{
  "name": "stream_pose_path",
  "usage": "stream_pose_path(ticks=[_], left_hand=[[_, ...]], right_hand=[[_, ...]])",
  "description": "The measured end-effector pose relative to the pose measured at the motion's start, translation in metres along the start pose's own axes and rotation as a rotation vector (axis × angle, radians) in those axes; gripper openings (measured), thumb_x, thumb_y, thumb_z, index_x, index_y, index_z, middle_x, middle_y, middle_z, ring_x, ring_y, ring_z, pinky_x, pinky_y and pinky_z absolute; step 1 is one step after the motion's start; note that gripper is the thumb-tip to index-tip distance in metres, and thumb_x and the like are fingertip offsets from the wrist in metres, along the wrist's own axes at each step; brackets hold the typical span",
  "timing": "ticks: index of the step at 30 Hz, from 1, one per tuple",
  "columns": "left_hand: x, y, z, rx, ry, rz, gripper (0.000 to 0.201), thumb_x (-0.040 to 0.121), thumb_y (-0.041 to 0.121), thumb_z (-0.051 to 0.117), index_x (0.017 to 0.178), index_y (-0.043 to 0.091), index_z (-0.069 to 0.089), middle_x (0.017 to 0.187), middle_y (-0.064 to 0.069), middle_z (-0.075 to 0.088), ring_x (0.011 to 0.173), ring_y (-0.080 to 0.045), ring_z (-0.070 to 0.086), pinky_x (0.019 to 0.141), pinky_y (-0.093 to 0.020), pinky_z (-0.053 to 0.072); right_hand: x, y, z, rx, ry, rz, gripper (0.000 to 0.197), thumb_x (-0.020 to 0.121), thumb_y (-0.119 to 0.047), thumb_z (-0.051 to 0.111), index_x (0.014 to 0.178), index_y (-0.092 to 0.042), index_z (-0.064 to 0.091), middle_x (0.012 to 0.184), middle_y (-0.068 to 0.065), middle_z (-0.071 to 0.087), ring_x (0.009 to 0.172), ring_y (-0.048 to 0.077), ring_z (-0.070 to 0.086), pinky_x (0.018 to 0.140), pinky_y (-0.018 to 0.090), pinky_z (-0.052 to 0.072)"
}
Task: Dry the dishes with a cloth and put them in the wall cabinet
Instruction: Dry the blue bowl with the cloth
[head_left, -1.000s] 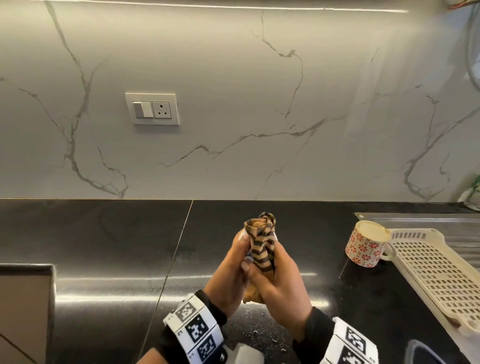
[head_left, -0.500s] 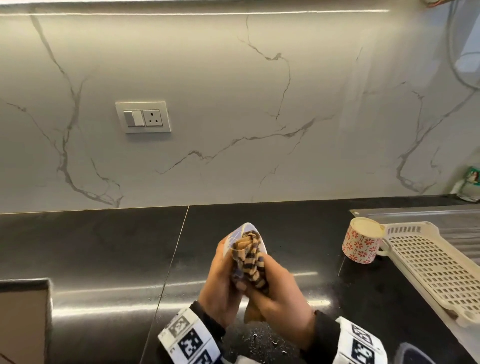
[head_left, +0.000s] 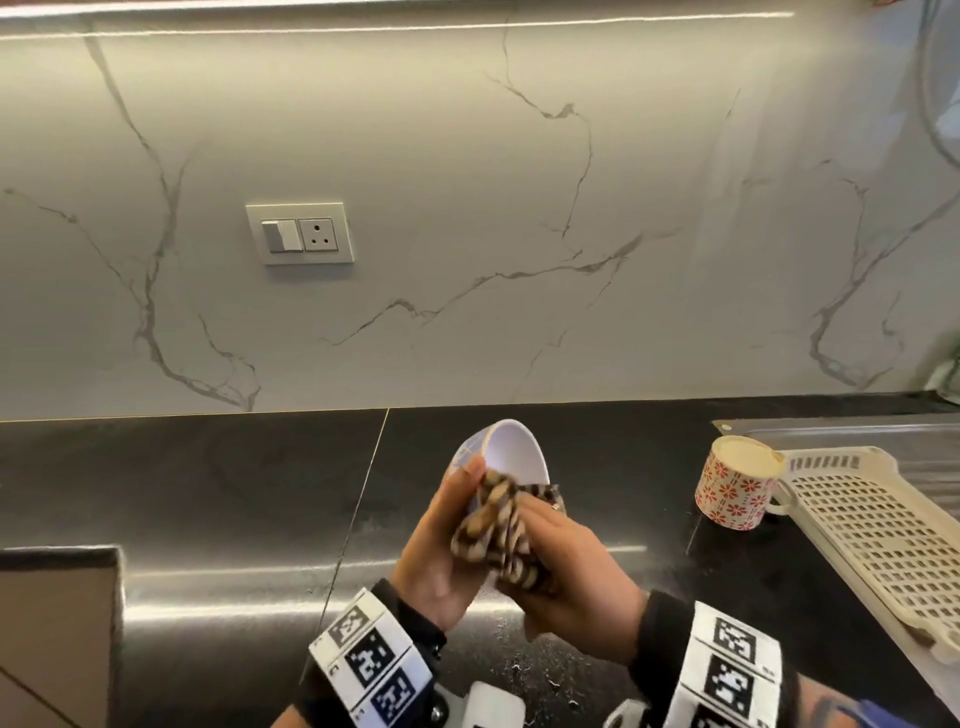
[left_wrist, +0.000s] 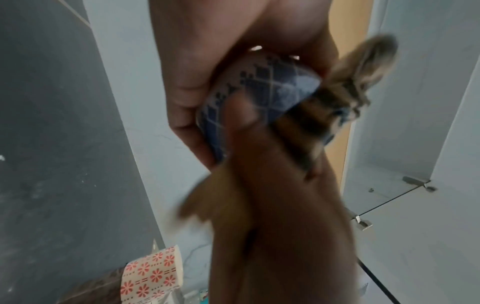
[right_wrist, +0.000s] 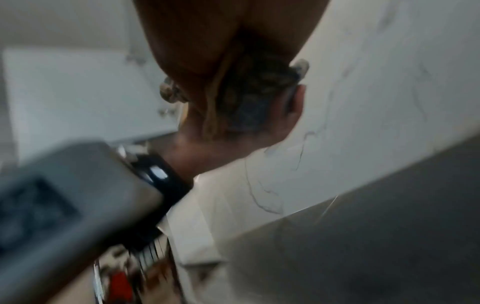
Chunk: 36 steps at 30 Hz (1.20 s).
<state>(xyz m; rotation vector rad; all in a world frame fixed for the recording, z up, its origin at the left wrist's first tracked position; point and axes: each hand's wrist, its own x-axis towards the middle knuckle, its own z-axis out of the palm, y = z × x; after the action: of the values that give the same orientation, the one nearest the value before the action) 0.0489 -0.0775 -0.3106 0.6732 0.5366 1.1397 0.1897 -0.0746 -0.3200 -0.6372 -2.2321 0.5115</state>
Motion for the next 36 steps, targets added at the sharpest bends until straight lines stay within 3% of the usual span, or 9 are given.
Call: stream_pose_path(ticks=[4, 8, 13, 16, 22, 26, 31, 34, 36], left_hand=[[0.0, 0.003, -0.004, 0.034, -0.059, -0.074, 0.084, 0.042, 0.052, 0.086, 0.111, 0.008, 0.068, 0.104, -0.013, 0.068, 0.087, -0.021, 0.067, 0.071, -0.034, 0.056], [0.003, 0.006, 0.003, 0.134, -0.009, -0.041, 0.075, 0.037, 0.055, 0.086, 0.1, 0.016, 0.074, 0.093, -0.003, 0.069, 0.081, -0.014, 0.066, 0.071, -0.028, 0.054], [0.002, 0.003, 0.006, -0.007, -0.08, -0.112, 0.079, 0.047, 0.046, 0.087, 0.106, -0.003, 0.069, 0.103, -0.019, 0.067, 0.09, -0.024, 0.067, 0.077, -0.031, 0.055], [-0.002, -0.002, 0.009, -0.032, -0.103, -0.147, 0.08, 0.047, 0.046, 0.087, 0.106, -0.005, 0.067, 0.1, -0.022, 0.066, 0.089, -0.028, 0.067, 0.075, -0.033, 0.056], [-0.002, -0.006, 0.015, 0.126, -0.012, -0.048, 0.074, 0.034, 0.057, 0.087, 0.096, 0.017, 0.072, 0.088, 0.003, 0.074, 0.081, -0.008, 0.07, 0.067, -0.02, 0.055], [0.001, -0.009, 0.019, 0.125, 0.033, 0.026, 0.079, 0.043, 0.049, 0.088, 0.106, 0.006, 0.071, 0.113, -0.015, 0.067, 0.102, -0.02, 0.065, 0.084, -0.028, 0.054], [0.006, -0.022, 0.017, 0.247, 0.145, 0.105, 0.08, 0.059, 0.05, 0.076, 0.123, 0.007, 0.055, 0.117, -0.024, 0.06, 0.104, -0.03, 0.061, 0.095, -0.043, 0.046], [0.005, -0.031, 0.016, 0.236, 0.186, 0.121, 0.06, 0.06, 0.05, 0.066, 0.11, 0.019, 0.064, 0.102, -0.014, 0.067, 0.093, -0.027, 0.064, 0.087, -0.044, 0.048], [0.003, -0.034, 0.014, 0.269, 0.235, 0.114, 0.053, 0.065, 0.052, 0.063, 0.108, 0.022, 0.065, 0.098, -0.011, 0.068, 0.088, -0.025, 0.064, 0.079, -0.04, 0.049]], right_hand=[[0.001, 0.032, -0.03, -0.785, -0.185, -0.425, 0.037, 0.079, -0.016, 0.046, 0.111, -0.019, 0.066, 0.114, -0.002, 0.066, 0.108, 0.018, 0.061, 0.107, 0.039, 0.029], [0.003, 0.036, -0.043, -1.074, -0.17, -0.418, 0.04, 0.085, -0.015, 0.039, 0.117, -0.016, 0.062, 0.124, 0.004, 0.062, 0.116, 0.023, 0.058, 0.113, 0.046, 0.014], [-0.017, 0.006, -0.004, -0.557, 0.071, -0.135, 0.04, 0.063, -0.013, 0.045, 0.095, -0.018, 0.068, 0.102, -0.003, 0.067, 0.094, 0.017, 0.061, 0.097, 0.035, 0.036], [-0.019, -0.004, 0.004, -0.332, 0.079, -0.084, 0.057, 0.061, -0.017, 0.043, 0.117, -0.017, 0.055, 0.125, -0.003, 0.054, 0.113, 0.013, 0.049, 0.1, 0.034, 0.035], [-0.012, -0.001, -0.003, -0.864, -0.112, 0.018, 0.071, 0.068, -0.03, 0.051, 0.135, -0.007, 0.043, 0.138, 0.018, 0.041, 0.128, 0.03, 0.046, 0.102, 0.048, 0.039], [-0.017, -0.003, -0.008, -0.825, -0.083, 0.031, 0.068, 0.061, -0.028, 0.06, 0.125, -0.008, 0.051, 0.121, 0.013, 0.061, 0.116, 0.03, 0.058, 0.096, 0.049, 0.046], [-0.023, -0.004, -0.017, -0.382, -0.139, 0.166, 0.029, 0.068, -0.016, 0.047, 0.091, -0.015, 0.065, 0.094, -0.001, 0.062, 0.085, 0.024, 0.061, 0.077, 0.033, 0.054], [-0.018, -0.013, -0.032, -0.043, -0.268, 0.412, 0.019, 0.082, -0.004, 0.052, 0.095, -0.014, 0.059, 0.09, -0.007, 0.057, 0.085, 0.02, 0.06, 0.074, 0.029, 0.049], [-0.018, -0.01, -0.041, 0.375, -0.286, 0.593, 0.018, 0.081, 0.002, 0.057, 0.085, -0.016, 0.057, 0.072, -0.007, 0.058, 0.059, 0.013, 0.06, 0.053, 0.026, 0.048]])
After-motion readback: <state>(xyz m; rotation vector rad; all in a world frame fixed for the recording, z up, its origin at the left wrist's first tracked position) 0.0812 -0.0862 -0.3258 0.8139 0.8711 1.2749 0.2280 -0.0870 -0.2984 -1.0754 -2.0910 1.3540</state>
